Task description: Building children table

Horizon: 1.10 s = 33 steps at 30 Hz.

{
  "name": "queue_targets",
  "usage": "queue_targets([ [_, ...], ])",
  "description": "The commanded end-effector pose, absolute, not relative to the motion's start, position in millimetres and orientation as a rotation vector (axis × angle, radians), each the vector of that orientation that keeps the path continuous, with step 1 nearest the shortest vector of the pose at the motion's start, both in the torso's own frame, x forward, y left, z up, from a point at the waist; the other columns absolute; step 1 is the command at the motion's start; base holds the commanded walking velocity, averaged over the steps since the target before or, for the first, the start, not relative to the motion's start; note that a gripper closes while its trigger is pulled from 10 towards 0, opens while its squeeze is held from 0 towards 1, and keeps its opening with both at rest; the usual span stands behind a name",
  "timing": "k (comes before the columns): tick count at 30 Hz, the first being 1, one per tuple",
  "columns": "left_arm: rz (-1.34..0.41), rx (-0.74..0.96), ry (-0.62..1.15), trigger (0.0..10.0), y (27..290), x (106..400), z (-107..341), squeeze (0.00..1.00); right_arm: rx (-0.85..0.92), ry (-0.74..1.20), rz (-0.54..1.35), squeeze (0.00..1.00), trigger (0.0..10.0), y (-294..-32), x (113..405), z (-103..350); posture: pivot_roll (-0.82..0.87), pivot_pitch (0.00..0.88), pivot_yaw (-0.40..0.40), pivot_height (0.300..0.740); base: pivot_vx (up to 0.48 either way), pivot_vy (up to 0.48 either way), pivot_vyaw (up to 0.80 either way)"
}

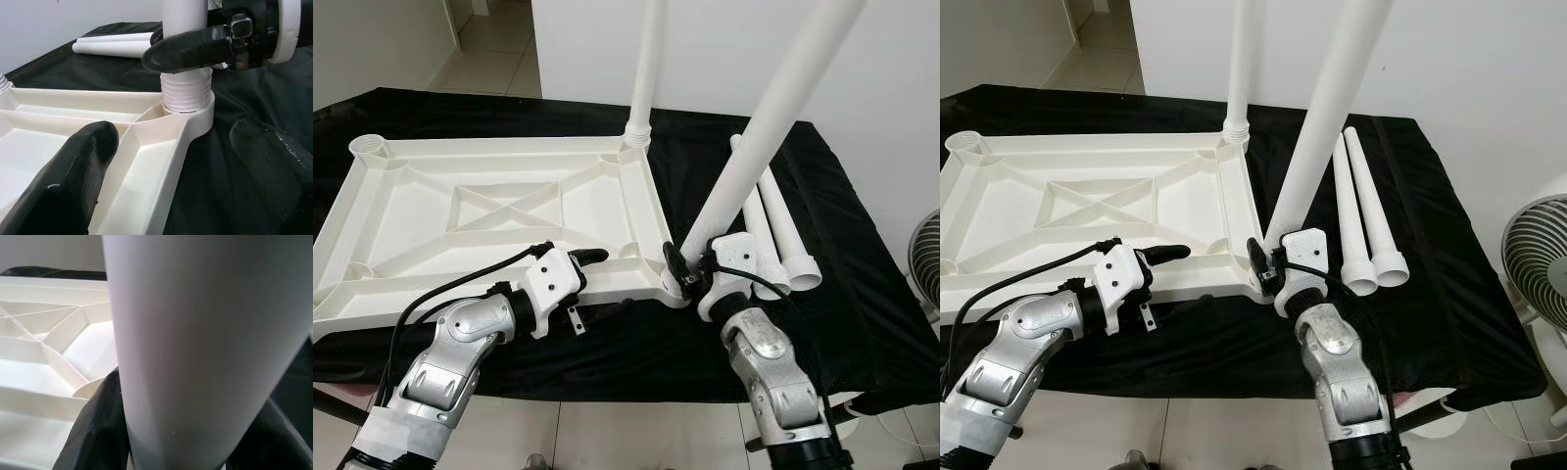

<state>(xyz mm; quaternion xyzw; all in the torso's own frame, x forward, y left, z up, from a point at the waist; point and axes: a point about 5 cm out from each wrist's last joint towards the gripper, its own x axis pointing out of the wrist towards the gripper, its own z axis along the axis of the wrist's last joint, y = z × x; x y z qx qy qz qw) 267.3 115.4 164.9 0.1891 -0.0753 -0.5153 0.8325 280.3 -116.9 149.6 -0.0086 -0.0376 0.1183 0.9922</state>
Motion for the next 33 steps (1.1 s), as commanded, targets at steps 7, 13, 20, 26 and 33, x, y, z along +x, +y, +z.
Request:
queue_targets([
  [7, -1.095, 0.404, -0.171, 10.0, 114.8, 267.0, 167.1, 0.00, 0.018, 0.079, -0.016, 0.00, 10.0, -126.8, 291.1, 113.3, 0.15, 0.114, -0.034, 0.740, 0.000, 0.000, 0.00],
  [13, -1.096, 0.404, -0.172, 10.0, 114.4, 267.3, 167.4, 0.00, 0.016, 0.079, -0.023, 0.00, 10.0, -122.9, 297.7, 114.1, 0.15, 0.115, -0.036, 0.740, 0.000, 0.000, 0.00],
  [20, -1.091, 0.405, -0.173, 10.0, 114.8, 267.5, 168.0, 0.00, 0.045, 0.098, -0.104, 0.00, 10.0, -118.7, 312.8, 118.1, 0.16, 0.115, -0.042, 0.740, 0.000, 0.000, 0.00],
  [26, -1.089, 0.404, -0.176, 10.0, 114.7, 267.6, 168.3, 0.00, 0.049, 0.115, -0.176, 0.00, 10.0, -118.8, 321.9, 116.6, 0.16, 0.113, -0.045, 0.740, 0.000, 0.000, 0.00],
  [33, -1.088, 0.403, -0.176, 10.0, 114.6, 268.0, 168.0, 0.00, 0.035, 0.105, -0.237, 0.00, 10.0, -120.2, 330.1, 120.2, 0.16, 0.106, -0.047, 0.740, 0.000, 0.000, 0.00],
])
